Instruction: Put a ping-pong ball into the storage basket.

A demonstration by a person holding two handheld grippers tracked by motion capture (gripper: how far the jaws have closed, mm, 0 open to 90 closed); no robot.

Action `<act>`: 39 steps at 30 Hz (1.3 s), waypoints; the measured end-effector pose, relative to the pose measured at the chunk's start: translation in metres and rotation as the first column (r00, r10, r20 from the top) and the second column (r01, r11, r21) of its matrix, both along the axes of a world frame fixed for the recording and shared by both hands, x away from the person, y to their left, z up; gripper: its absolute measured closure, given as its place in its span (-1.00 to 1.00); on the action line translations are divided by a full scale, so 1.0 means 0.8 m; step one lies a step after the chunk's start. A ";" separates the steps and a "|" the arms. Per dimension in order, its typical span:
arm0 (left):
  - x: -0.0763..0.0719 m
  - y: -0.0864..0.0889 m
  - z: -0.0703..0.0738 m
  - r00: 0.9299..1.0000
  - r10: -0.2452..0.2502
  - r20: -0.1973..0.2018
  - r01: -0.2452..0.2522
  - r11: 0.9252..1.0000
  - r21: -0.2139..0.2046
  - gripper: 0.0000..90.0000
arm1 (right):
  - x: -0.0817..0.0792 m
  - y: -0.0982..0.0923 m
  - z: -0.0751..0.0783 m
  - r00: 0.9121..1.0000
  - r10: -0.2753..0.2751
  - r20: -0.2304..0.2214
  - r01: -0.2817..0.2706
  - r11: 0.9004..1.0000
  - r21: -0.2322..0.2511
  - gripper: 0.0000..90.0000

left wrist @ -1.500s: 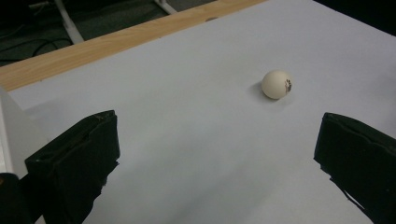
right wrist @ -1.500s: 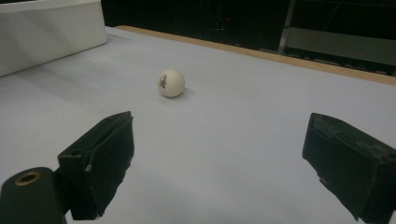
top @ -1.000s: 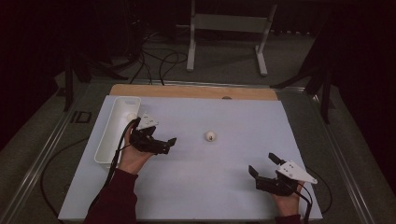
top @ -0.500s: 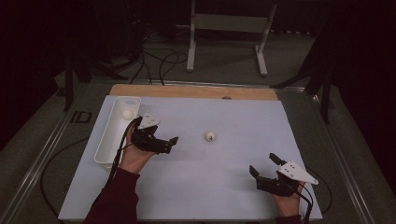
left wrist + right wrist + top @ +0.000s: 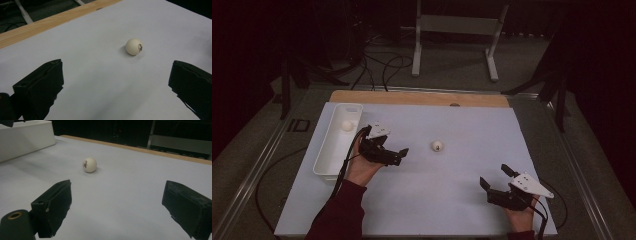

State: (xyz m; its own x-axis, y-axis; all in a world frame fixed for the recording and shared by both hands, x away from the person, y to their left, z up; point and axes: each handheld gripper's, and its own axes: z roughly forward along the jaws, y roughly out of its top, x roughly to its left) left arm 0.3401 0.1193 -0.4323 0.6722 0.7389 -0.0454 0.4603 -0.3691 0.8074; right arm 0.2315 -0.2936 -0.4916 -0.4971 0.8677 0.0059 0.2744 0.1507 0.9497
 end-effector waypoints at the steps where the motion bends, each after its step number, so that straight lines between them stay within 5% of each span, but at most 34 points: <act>1: 0.000 -0.002 0.000 1.000 0.002 -0.001 -0.002 1.000 -0.002 -0.99 | 0.000 0.000 0.000 1.000 -0.002 -0.001 0.002 1.000 0.000 -0.80; 21: 0.012 -0.030 -0.001 1.000 -0.029 -0.007 0.029 1.000 -0.010 -0.98 | -0.001 -0.001 0.000 1.000 -0.004 0.001 0.004 1.000 -0.003 -0.81; 39: 0.027 -0.058 -0.007 0.998 -0.060 -0.020 0.061 0.998 0.022 -0.99 | 0.000 -0.001 -0.001 1.000 -0.003 -0.001 0.003 1.000 -0.002 -0.81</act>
